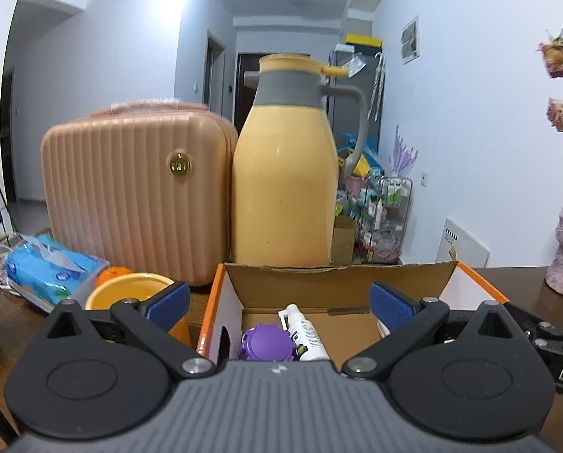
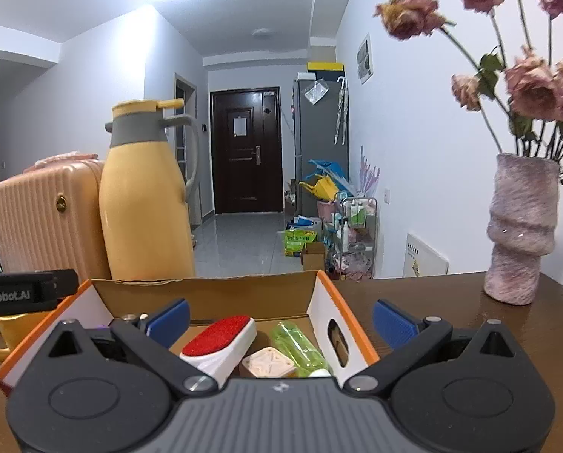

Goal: Organize rigid objects

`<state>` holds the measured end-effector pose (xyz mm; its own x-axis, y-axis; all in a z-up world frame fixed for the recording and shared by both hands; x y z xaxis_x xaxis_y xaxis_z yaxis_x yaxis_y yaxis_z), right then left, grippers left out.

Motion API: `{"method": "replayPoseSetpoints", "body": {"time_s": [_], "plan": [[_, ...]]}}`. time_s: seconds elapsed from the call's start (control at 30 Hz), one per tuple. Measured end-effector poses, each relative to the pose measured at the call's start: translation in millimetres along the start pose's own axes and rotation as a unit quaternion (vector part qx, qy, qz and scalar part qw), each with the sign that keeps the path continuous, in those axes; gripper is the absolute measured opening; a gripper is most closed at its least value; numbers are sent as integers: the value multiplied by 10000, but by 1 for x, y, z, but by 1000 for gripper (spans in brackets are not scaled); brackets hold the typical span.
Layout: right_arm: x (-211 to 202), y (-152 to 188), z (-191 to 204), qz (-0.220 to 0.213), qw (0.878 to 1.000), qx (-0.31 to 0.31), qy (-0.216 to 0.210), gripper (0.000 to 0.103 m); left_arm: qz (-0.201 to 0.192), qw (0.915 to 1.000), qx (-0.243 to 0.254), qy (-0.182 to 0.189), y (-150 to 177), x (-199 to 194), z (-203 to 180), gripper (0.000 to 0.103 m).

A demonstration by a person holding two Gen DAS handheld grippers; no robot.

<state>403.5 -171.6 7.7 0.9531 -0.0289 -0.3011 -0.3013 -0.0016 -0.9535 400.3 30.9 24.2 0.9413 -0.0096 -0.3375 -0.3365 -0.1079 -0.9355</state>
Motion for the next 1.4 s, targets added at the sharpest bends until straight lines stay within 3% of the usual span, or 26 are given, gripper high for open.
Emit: {"method": "replayPoseSetpoints", "body": {"time_s": [0.27,0.63,1.07,1.4], "plan": [[-56,9,-19,-169,9998,45,68,103,-283,9991,323,-41,11,-48,-3,103],[-162,31,-43,-241,9996,42,108,103,-376,9985,400,77,33,-153,4,103],[-292,76,-56,-2,9998,-186,40,103,-188,9984,447,283,87,-278,15,103],[-350,108,-62,360,9987,-236,260,103,10,9979,434,490,127,-343,22,103]]}}
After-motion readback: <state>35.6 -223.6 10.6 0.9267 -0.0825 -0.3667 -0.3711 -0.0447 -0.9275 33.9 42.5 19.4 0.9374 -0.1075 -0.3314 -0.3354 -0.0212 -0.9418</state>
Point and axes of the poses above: each gripper's, at about its wrist camera, not at the fingertips, and x roughly the way its jaws point, z to its left, y to its underside, the point moved 1 cm from there along x, roughly the way its jaws point, and after that the axes turned 10 degrees about y, right-handed, at the moved point
